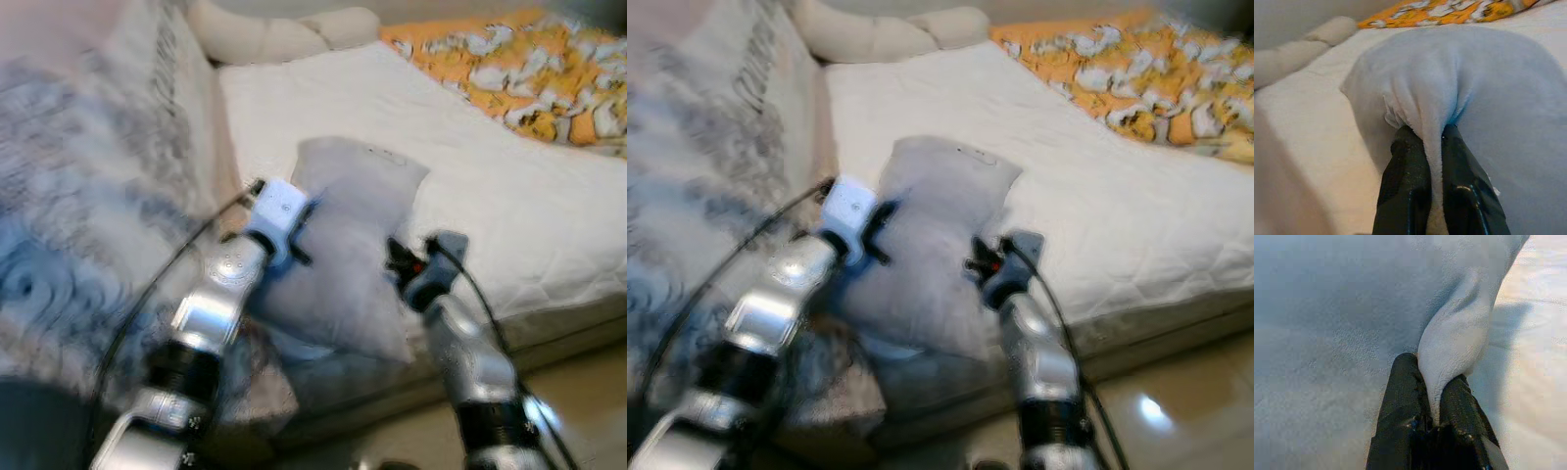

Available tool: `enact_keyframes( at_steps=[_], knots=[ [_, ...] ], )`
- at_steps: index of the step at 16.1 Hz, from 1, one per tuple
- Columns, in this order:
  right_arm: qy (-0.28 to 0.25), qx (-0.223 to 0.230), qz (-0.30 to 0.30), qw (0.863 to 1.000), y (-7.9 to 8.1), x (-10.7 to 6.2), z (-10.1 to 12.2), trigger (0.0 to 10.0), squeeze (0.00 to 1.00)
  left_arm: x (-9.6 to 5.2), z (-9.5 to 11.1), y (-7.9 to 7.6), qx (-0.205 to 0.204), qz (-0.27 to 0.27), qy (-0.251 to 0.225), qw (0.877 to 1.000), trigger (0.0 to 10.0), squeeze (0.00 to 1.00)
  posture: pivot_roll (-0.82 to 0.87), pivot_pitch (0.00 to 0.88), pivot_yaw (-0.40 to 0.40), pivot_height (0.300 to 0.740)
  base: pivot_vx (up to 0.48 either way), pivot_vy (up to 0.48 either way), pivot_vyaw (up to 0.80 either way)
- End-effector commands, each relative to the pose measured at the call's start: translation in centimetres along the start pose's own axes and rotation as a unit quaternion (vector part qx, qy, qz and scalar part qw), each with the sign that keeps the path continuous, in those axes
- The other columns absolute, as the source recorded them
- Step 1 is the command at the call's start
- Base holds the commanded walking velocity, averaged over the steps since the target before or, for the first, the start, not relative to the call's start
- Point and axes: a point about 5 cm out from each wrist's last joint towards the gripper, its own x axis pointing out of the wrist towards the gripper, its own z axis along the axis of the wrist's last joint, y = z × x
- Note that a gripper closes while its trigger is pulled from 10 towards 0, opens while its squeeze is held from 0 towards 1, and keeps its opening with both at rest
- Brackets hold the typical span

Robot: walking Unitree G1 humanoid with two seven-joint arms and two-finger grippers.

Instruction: Clean up the room

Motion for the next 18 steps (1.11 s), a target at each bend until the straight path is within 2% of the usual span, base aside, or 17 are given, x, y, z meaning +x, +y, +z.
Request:
enact_keyframes(
  at_steps=[1,4,10,14,15,16,17,18],
  knots=[
    [-0.012,0.002,0.009,1.0,0.8,0.3,0.5,10.0,0.0,-0.3,0.9,1.6,0.017,0.026,-0.018,0.999,10.0,0.0,0.0,0.0,0.039,0.74,0.292,0.0,0.0],
    [-0.012,0.001,0.008,1.0,0.7,0.4,0.6,10.0,0.0,-0.2,0.9,1.7,0.017,0.026,-0.018,0.999,10.0,0.0,0.0,0.0,0.041,0.74,0.285,0.0,0.0],
    [-0.014,0.006,0.009,1.0,0.6,0.6,0.8,10.0,0.0,0.0,0.9,1.8,0.023,0.036,-0.015,0.999,10.0,0.0,0.0,0.0,0.041,0.74,0.0,0.0,0.0],
    [-0.012,-0.009,-0.013,1.0,-0.4,1.1,1.3,10.0,0.0,0.2,1.0,2.2,0.027,0.057,-0.015,0.998,10.0,0.0,0.01,0.0,0.035,0.74,0.0,0.0,0.0],
    [-0.02,-0.015,-0.017,1.0,-0.6,1.3,1.6,10.0,0.45,0.5,1.2,2.9,0.034,0.075,-0.014,0.997,10.0,0.0,0.01,0.0,0.031,0.74,0.0,0.0,0.0],
    [-0.023,-0.019,-0.018,0.999,-0.7,1.3,1.7,10.0,0.45,0.6,1.3,3.0,0.035,0.079,-0.015,0.996,10.0,0.0,0.01,0.0,0.031,0.74,0.0,0.0,0.0],
    [-0.031,-0.032,-0.017,0.999,-1.0,1.3,2.1,10.0,1.0,0.8,1.7,3.5,0.036,0.092,-0.021,0.995,10.0,0.0,0.0,0.0,0.032,0.74,0.0,0.0,0.0],
    [-0.036,-0.04,-0.016,0.998,-1.1,1.3,2.2,10.0,1.0,0.8,1.9,3.6,0.036,0.099,-0.024,0.994,10.0,0.0,0.0,0.0,0.032,0.74,0.0,0.0,0.0]
  ],
)
